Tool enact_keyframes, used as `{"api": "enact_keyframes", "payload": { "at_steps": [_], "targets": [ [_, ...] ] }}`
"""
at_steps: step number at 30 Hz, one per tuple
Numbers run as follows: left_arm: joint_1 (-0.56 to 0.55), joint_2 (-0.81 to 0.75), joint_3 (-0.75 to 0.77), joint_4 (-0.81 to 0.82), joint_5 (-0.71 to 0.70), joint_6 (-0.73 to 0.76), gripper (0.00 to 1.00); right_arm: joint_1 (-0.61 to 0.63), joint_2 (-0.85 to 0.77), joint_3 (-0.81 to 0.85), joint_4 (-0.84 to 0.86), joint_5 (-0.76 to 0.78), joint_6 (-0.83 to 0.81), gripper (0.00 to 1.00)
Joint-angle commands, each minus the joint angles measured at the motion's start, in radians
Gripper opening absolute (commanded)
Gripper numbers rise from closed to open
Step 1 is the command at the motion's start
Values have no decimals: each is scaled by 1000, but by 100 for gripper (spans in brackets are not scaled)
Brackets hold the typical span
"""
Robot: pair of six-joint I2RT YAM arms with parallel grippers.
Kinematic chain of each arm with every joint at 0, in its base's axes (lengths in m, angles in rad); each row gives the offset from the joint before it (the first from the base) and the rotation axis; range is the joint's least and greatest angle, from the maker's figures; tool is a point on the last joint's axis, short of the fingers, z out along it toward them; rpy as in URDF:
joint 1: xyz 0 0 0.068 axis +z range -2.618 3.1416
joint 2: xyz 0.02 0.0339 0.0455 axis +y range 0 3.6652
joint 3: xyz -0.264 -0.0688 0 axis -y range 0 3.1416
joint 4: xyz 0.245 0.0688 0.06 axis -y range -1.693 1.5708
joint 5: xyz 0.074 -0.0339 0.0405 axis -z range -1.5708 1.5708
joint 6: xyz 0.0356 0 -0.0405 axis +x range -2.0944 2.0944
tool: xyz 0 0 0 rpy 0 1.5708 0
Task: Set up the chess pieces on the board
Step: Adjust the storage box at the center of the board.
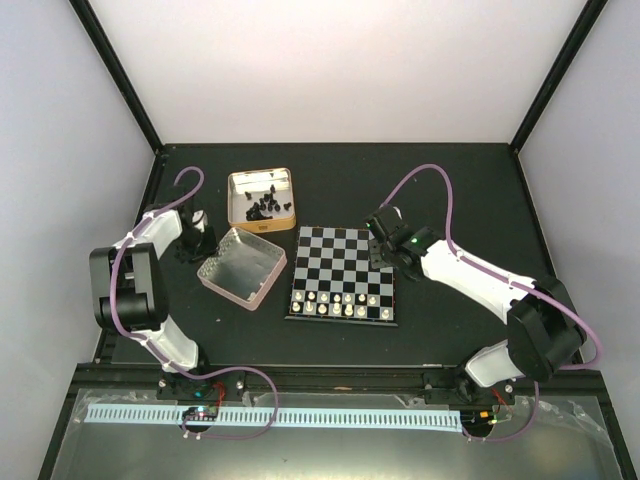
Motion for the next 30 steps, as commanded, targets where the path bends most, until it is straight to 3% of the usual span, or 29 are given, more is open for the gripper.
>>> {"api": "enact_keyframes", "payload": {
  "at_steps": [1,7,10,20,22,26,30],
  "targets": [
    [-4,1,7,-74,-79,-10,29,-6,-8,28,-2,8,8,29],
    [-4,-20,-39,-91,-70,-40,21,-5,-11,30,-12,17,5,29],
    [-4,-41,-64,-98,-51,-50,12,-6,-4,37,-12,10,4,29],
    [-5,-145,-152,-125,-36,-96,8,-6,15,50,-2,-11,-12,29],
    [-7,-171,-174,-131,-25,-119,12,-6,14,49,-2,-14,-12,29],
    [-14,-224,-202,-127,-7,-148,32,-6,12,48,1,-15,-15,29],
    [-30,-277,-149,-136,-49,-154,37,-5,8,46,4,-18,-13,29]
  ]
}}
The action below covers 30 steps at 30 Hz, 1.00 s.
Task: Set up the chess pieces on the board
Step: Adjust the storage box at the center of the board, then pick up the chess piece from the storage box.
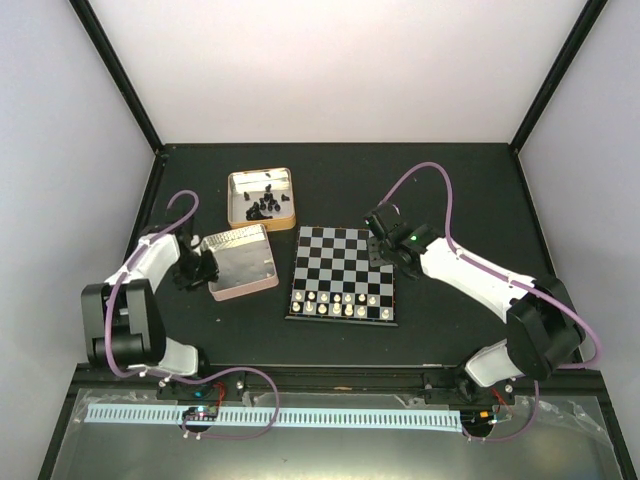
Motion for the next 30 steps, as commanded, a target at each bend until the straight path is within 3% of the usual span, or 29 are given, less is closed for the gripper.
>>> {"api": "enact_keyframes", "payload": {
  "at_steps": [1,7,12,16,30],
  "targets": [
    [-29,-82,74,-18,-21,-30,37,-5,-3,20,19,-1,-9,29],
    [-126,-153,116,63,35,-136,42,-6,-8,13,25,-3,3,29],
    [-171,-150,-49,377,265,-403,45,-5,-5,8,35,-12,10,29],
    [-213,-88,-125,585,295,-567,44,-5,-6,14,36,-14,9,29],
    [-237,119,-117,718,326,-907,38,-6,-26,16,43,4,-2,29]
  ]
}}
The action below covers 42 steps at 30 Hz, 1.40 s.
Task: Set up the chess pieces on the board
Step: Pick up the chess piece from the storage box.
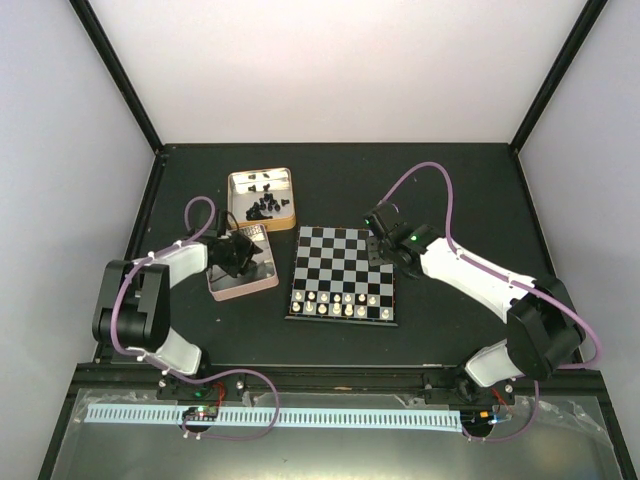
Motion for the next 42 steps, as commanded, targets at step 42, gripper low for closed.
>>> {"api": "enact_keyframes", "payload": {
  "at_steps": [42],
  "targets": [
    [-38,-38,52,-16,-124,133,2,-5,-106,-68,166,-188,-43,31]
  ]
}}
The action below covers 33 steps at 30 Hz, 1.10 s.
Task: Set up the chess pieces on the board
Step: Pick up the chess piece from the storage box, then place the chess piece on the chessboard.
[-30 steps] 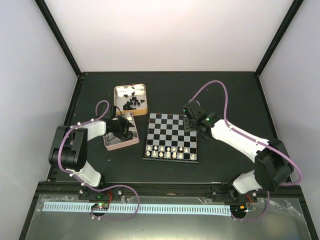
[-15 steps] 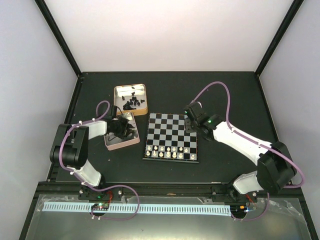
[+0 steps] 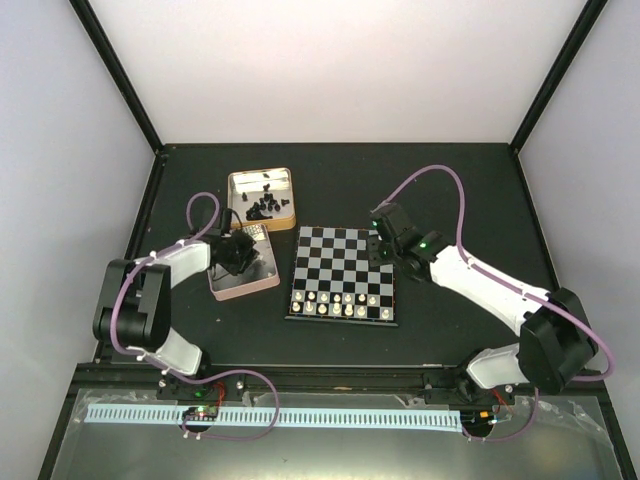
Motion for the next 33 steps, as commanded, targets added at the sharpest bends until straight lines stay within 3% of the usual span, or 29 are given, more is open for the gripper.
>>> {"api": "enact_keyframes", "payload": {
  "at_steps": [1,4,7,15,23,29,33],
  "targets": [
    [-9,-100,36,-47,-31,210,2,-5,-24,-16,127,-228,-36,32],
    [-32,-164,54,-72,1,291,2,-3,-21,-29,257,-446,-45,35],
    [-70,-226,79,-68,75,343,1,5,-10,-37,372,-598,-37,48],
    [-229,-279,192,-47,289,327,2,58,40,-27,482,-699,-33,58],
    [-341,-334,211,-60,360,263,3,73,-12,-97,557,-698,20,57],
    [-391,-386,175,-20,373,214,3,73,-28,-131,569,-685,48,44],
    [-406,-405,169,-47,346,217,3,74,-53,-145,585,-716,42,43]
  ]
}}
